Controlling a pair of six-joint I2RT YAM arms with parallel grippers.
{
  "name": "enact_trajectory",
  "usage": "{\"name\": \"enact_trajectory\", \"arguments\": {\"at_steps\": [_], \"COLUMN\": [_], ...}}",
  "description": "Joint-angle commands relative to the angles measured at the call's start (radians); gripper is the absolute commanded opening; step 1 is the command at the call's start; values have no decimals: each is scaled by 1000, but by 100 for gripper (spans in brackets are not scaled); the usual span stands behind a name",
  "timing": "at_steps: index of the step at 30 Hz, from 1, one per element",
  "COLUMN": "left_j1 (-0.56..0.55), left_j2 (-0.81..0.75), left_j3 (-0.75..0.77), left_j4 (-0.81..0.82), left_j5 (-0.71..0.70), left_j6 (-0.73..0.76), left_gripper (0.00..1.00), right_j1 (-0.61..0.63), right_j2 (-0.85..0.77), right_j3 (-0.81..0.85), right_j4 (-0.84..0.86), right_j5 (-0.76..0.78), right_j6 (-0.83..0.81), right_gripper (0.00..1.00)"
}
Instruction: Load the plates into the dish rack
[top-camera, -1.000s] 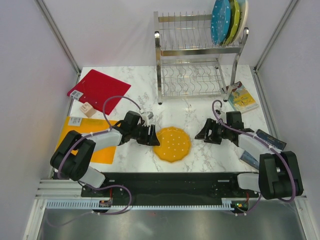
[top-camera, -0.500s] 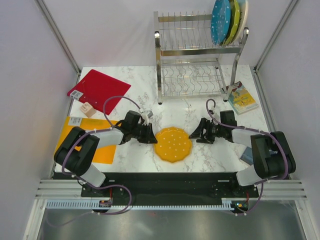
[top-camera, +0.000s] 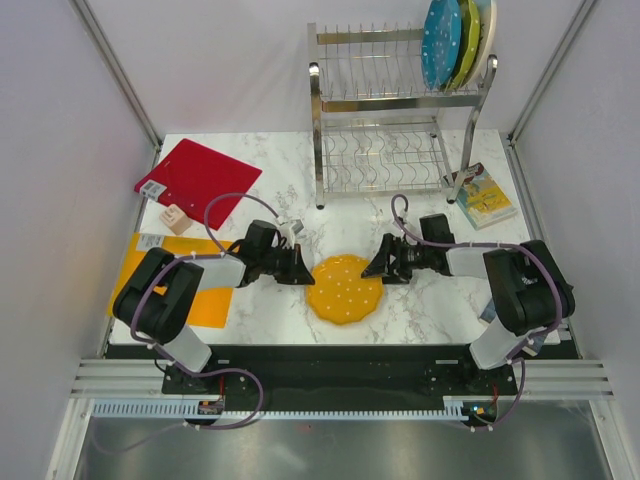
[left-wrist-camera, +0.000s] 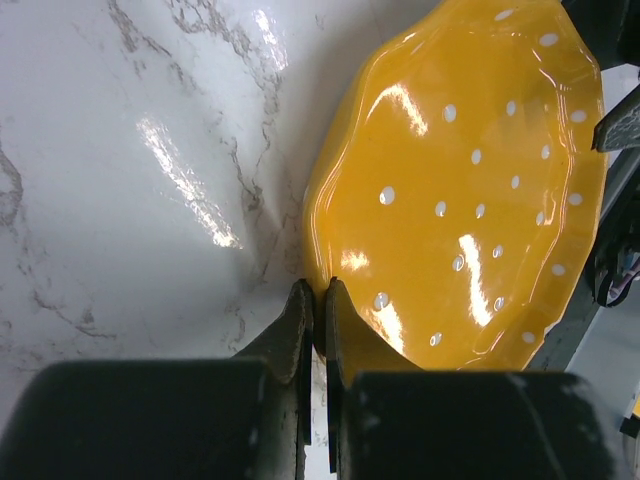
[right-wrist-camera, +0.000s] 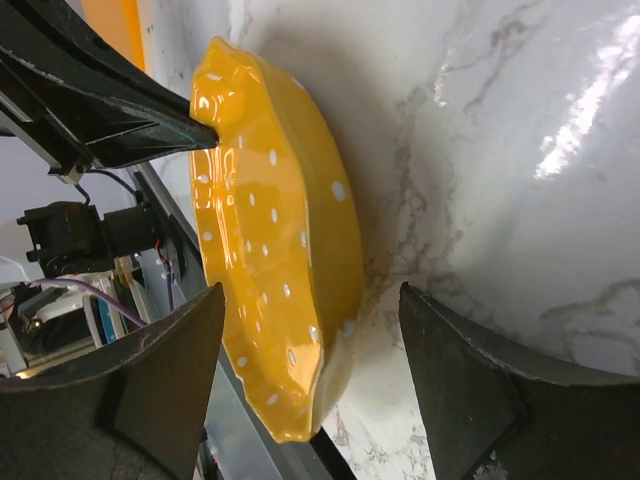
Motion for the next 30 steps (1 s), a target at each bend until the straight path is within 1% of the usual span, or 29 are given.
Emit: {"name": "enact_trajectory", "arguments": {"at_steps": [1, 7, 10, 13, 14, 16, 17, 19, 20, 21, 23, 28, 29, 30], "left_j1": [6, 6, 6, 6, 6, 6, 5, 6, 6, 6, 6, 6, 6, 5], "left_j2": [19, 39, 49, 56, 55, 58, 59, 58, 58, 56, 49, 39, 39, 38], "left_j3": [31, 55, 61, 63, 63, 63, 64, 64, 64, 66, 67, 63, 61, 61], "left_j4": [61, 72, 74, 75, 77, 78, 78, 74, 69, 60, 49, 46, 49, 49], "left_j5": [24, 14, 12, 9, 6, 6, 0, -6, -20, -28, -60, -75, -77, -77], "left_j6": [-47, -57, -58, -60, -60, -60, -57, -54, -49, -43, -32, -11, -11, -9], "left_gripper": [2, 2, 2, 2, 2, 2, 2, 2, 2, 2, 2, 2, 2, 3], "right_j1": [45, 58, 61, 65, 67, 67, 65, 67, 67, 64, 64, 56, 55, 55], "right_j2": [72, 104, 109, 113, 115, 119, 121, 118, 115, 107, 98, 64, 61, 56], "right_j3": [14, 34, 32, 32, 35, 41, 44, 51, 54, 60, 69, 101, 103, 103], "right_j4": [-14, 0, 29, 63, 68, 75, 75, 74, 71, 69, 52, 0, -3, -4], "right_j5": [70, 50, 27, 4, 0, -8, -8, -17, -20, -28, -33, -42, -42, -42], "right_j6": [-18, 7, 24, 51, 57, 62, 62, 62, 62, 60, 57, 31, 27, 25], "right_gripper": [79, 79, 75, 66, 61, 56, 51, 45, 38, 36, 34, 32, 25, 20]}}
